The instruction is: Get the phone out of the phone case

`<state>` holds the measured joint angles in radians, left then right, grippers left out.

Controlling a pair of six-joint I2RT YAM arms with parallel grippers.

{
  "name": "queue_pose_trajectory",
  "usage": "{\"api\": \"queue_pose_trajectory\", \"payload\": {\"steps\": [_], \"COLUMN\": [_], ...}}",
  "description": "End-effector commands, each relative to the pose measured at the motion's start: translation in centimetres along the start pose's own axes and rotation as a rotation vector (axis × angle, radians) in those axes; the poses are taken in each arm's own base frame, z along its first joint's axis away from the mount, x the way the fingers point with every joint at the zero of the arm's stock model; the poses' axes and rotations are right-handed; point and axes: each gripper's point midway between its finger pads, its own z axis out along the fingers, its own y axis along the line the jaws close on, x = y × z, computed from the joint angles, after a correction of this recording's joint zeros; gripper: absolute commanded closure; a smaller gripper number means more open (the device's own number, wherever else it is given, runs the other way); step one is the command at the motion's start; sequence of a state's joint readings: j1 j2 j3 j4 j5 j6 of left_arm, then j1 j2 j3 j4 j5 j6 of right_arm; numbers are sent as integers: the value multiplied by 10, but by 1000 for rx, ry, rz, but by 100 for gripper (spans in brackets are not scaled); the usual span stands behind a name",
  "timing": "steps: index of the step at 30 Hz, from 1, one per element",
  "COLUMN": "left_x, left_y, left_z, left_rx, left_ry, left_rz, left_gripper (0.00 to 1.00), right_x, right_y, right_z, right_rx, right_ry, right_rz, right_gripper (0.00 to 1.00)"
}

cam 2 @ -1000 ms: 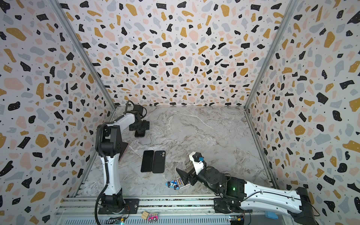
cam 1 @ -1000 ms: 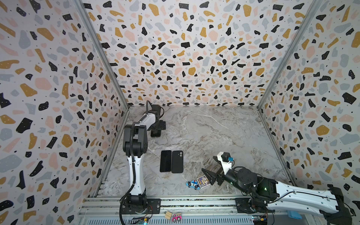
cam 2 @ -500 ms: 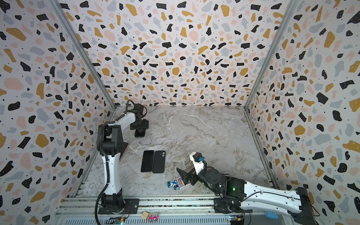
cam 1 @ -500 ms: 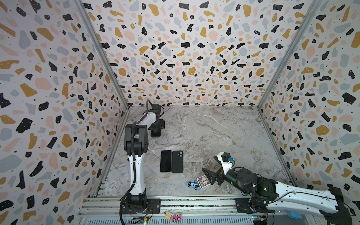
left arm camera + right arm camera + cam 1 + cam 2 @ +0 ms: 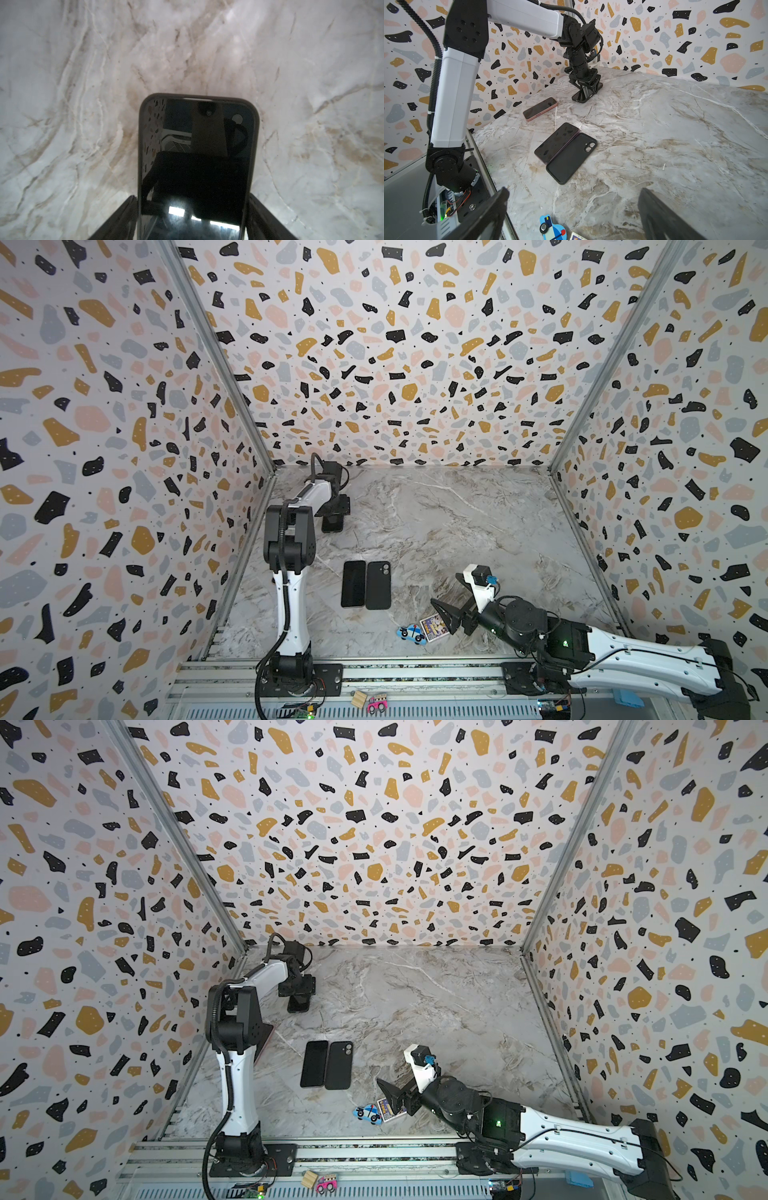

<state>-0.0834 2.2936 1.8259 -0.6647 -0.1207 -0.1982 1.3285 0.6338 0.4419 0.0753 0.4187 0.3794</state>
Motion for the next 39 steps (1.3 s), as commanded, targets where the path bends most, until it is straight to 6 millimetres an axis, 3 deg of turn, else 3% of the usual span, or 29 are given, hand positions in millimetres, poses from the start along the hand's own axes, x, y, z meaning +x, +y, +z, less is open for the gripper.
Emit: {"api": "queue_pose_trajectory", "payload": {"steps": [1, 6, 13, 25, 33, 39], "left_x": [14, 13, 16, 18, 16, 8], "left_y": [-1, 5, 5, 0, -20, -39], "left_z": [9, 6, 10, 1, -13, -38], "left_rx": [26, 12, 19, 64, 205, 348], "left_ry": [43, 34, 46, 29, -41, -112], "left_rz": [-18, -28, -26, -36, -96, -147], "left_gripper": [22, 13, 12, 31, 38, 42], "right_x": [-6, -3, -2, -1, -8, -10], "right_y": [0, -2, -5, -14, -30, -33], "right_z": [-1, -1, -3, -1, 9, 17], "right_rx": [7, 15, 26, 40, -67, -154], "right_ry": [-19, -13, -12, -34, -75, -79], "right_rz": [5, 8, 17, 52, 161, 200], "right_gripper": [1, 1, 1, 0, 0, 0]}}
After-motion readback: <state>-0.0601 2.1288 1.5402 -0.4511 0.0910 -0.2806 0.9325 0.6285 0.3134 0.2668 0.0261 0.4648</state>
